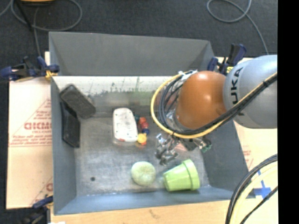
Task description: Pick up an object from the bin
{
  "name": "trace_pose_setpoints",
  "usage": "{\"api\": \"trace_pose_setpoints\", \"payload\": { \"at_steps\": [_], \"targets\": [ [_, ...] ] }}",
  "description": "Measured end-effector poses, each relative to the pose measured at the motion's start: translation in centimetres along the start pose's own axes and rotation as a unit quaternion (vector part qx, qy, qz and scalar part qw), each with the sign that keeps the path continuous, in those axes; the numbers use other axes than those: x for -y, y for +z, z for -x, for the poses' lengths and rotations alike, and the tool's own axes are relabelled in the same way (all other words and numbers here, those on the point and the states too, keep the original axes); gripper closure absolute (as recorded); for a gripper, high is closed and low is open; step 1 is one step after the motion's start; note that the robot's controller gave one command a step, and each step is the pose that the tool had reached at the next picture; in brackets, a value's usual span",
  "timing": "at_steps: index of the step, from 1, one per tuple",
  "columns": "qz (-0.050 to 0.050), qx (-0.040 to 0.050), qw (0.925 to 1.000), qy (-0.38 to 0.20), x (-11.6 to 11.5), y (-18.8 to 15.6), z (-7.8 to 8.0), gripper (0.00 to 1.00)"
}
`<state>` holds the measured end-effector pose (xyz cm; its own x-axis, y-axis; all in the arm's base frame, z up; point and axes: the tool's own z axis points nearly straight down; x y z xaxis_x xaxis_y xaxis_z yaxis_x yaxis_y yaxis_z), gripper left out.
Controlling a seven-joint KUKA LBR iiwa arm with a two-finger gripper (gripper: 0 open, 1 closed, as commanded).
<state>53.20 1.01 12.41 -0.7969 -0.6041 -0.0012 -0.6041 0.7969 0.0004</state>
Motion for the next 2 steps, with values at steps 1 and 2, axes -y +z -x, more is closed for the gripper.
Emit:
{"api": "trace_pose_setpoints", "payload": {
  "at_steps": [1,2],
  "targets": [
    [-0.002,0.0024,0.993,-0.118,-0.89,-0.51,0.12,0.0],
    [-0.001,0.0015,0.9921,-0.126,-1.18,-0.07,0.09,1.0]
  ]
}}
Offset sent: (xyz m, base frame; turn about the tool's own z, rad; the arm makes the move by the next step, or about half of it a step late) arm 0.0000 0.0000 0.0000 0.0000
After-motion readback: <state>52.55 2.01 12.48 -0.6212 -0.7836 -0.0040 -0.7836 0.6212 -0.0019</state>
